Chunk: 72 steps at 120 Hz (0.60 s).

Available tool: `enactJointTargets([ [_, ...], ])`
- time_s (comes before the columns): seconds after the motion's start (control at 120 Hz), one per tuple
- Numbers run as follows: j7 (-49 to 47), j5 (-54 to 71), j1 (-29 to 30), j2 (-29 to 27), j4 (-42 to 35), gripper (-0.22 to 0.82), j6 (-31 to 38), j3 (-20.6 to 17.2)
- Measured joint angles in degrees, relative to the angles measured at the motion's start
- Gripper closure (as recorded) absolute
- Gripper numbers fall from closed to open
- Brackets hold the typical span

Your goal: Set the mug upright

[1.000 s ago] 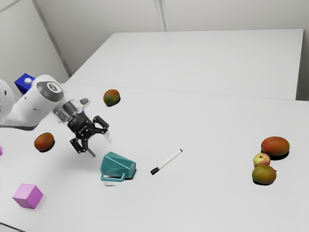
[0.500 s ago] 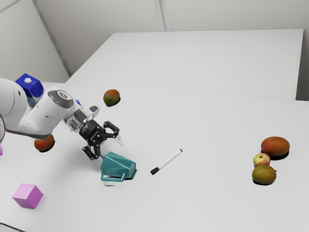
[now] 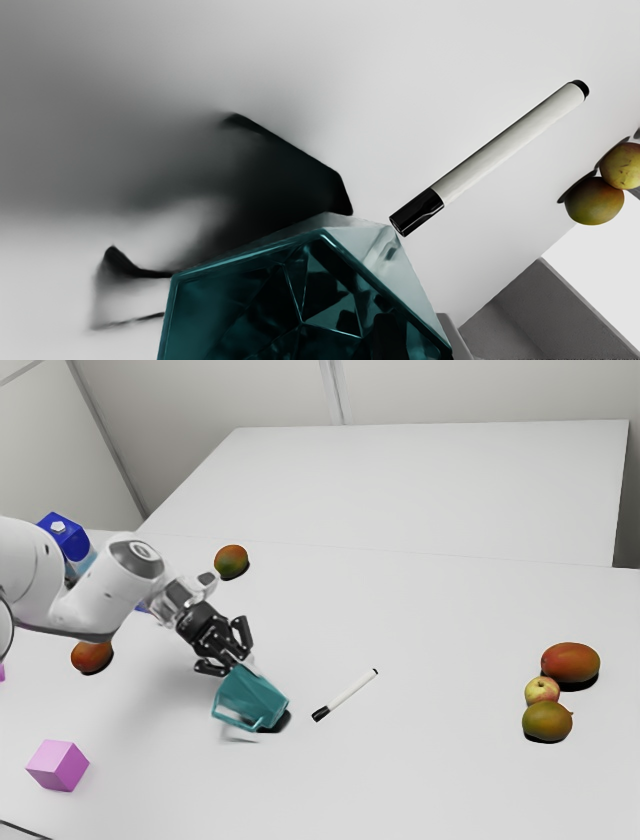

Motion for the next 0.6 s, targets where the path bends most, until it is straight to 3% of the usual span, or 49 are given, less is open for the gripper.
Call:
enactJointTargets([
  [0.333,-2.2,3.0,-2.5,-1.6,0.6,0.77,1.8,-1.0],
  [0.6,-4.5,21.8,-8.1,-7.5,3.8,0.78,4.8,-1.5],
])
